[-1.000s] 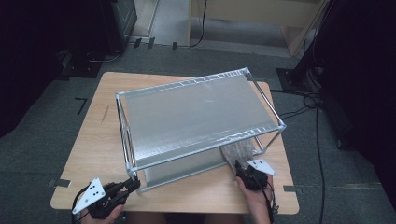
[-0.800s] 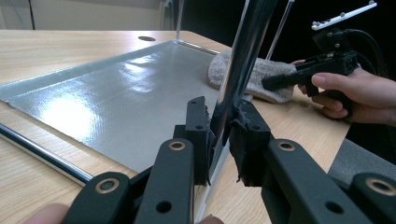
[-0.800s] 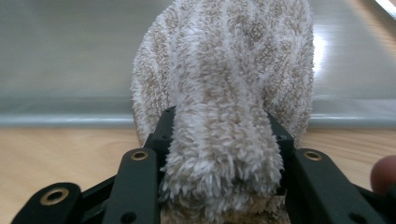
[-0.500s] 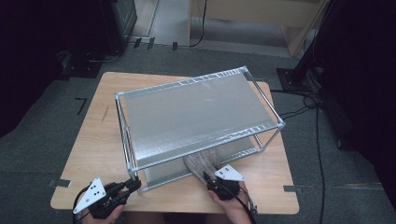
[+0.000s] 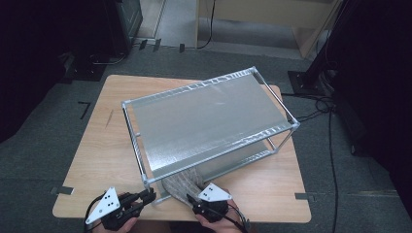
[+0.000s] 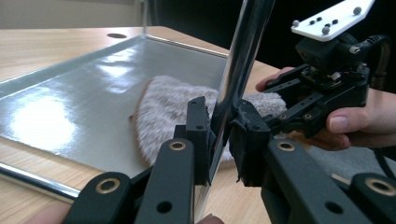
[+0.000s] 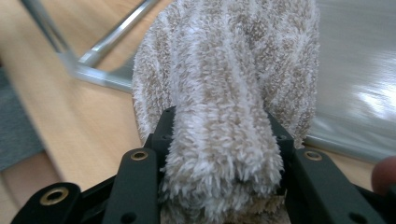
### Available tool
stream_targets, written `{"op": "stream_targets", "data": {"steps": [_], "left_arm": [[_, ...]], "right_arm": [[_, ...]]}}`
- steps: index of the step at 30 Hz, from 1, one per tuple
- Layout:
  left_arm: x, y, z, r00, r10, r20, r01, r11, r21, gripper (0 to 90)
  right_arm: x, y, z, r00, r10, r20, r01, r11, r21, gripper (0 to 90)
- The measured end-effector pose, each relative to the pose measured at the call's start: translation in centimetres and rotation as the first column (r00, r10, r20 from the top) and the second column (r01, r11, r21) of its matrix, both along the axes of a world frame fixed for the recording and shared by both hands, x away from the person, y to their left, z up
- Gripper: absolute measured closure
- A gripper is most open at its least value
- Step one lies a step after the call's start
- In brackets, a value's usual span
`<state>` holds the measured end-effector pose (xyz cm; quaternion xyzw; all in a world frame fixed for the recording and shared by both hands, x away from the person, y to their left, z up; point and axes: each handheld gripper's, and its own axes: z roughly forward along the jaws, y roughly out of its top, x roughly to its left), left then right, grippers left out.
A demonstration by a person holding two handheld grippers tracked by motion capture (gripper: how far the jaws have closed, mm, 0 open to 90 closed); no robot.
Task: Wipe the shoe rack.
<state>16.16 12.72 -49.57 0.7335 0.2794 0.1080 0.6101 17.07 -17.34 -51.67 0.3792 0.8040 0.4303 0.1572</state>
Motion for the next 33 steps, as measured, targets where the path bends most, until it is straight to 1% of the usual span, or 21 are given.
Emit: {"op": "stream_targets", "data": {"steps": [1,2,3,4,5,7,12,15,18,23,26,28,29,30,31,32,33], "left_arm": [[0.0,0.0,0.0,1.0,-0.006,0.002,0.006,1.0,0.004,78.4],[0.0,0.0,0.1,0.9999,-0.01,0.005,0.01,0.9999,0.01,78.4],[0.0,0.1,0.2,0.9999,-0.011,0.002,0.011,0.9999,0.005,78.0],[0.0,0.2,0.2,0.9999,-0.013,-0.002,0.013,0.9999,-0.004,77.5],[0.0,0.3,0.3,0.9999,-0.011,-0.003,0.011,0.9996,-0.026,76.4],[0.0,0.4,0.5,0.9999,-0.012,-0.004,0.012,0.9991,-0.041,74.6],[-0.2,0.0,0.7,1.0,0.0,0.009,0.0,0.9998,-0.021,77.9],[-0.2,0.0,0.8,0.9998,-0.002,0.02,0.002,1.0,-0.006,78.7],[-0.2,0.1,0.8,0.9997,-0.002,0.025,0.002,1.0,-0.002,79.0],[-0.2,0.2,0.8,0.9997,0.003,0.023,-0.003,1.0,-0.003,79.1],[-0.2,0.3,0.8,0.9997,0.002,0.024,-0.002,1.0,-0.005,79.1],[-0.2,0.4,0.7,0.9997,-0.001,0.023,0.001,1.0,-0.005,79.1],[-0.2,0.4,0.7,0.9997,-0.002,0.023,0.002,1.0,-0.005,79.1],[-0.2,0.5,0.7,0.9998,-0.005,0.022,0.005,1.0,-0.007,79.1],[-0.2,0.5,0.7,0.9998,-0.006,0.022,0.006,1.0,-0.007,79.1],[-0.2,0.5,0.7,0.9997,-0.007,0.023,0.007,0.9999,-0.008,79.1],[-0.2,0.5,0.7,0.9997,-0.009,0.023,0.009,0.9999,-0.007,79.1]], "right_arm": [[-0.1,0.2,0.0,0.9999,0.012,-0.004,-0.012,1.0,0.005,59.6],[-0.2,0.3,0.0,0.9997,0.025,0.002,-0.025,1.0,0.006,59.6],[-0.2,0.4,-0.1,0.9994,0.033,0.008,-0.033,0.999,0.005,59.7],[-0.2,0.4,-0.1,0.9994,0.035,0.007,-0.035,0.999,0.005,59.7],[-0.2,0.3,-0.1,0.9993,0.036,0.004,-0.036,0.999,0.008,59.7],[-0.1,0.2,-0.1,0.9994,0.034,-0.005,-0.034,0.999,0.012,59.7],[-0.1,0.2,-0.1,0.9995,0.033,-0.002,-0.033,0.999,0.011,59.8],[-0.2,0.2,-0.1,0.9995,0.031,0.004,-0.031,0.999,0.006,60.2],[-0.1,0.1,0.0,0.9997,0.023,0.007,-0.023,1.0,-0.001,60.2],[0.7,-1.2,0.2,0.9996,-0.026,0.008,0.026,1.0,-0.008,60.0],[1.4,-2.5,0.2,0.9965,-0.083,0.007,0.083,0.996,-0.02,60.0],[1.9,-3.6,0.3,0.9918,-0.128,0.0,0.128,0.992,-0.02,60.0],[2.2,-4.4,0.3,0.9877,-0.156,-0.001,0.156,0.987,-0.022,60.0],[2.4,-4.9,0.3,0.9849,-0.173,-0.002,0.173,0.985,-0.022,60.0],[2.8,-5.7,0.3,0.9798,-0.2,-0.001,0.2,0.98,-0.022,60.0],[3.0,-6.2,0.3,0.9764,-0.216,-0.002,0.216,0.976,-0.018,60.0],[3.2,-6.9,0.3,0.9704,-0.242,-0.006,0.241,0.97,-0.016,60.0]]}}
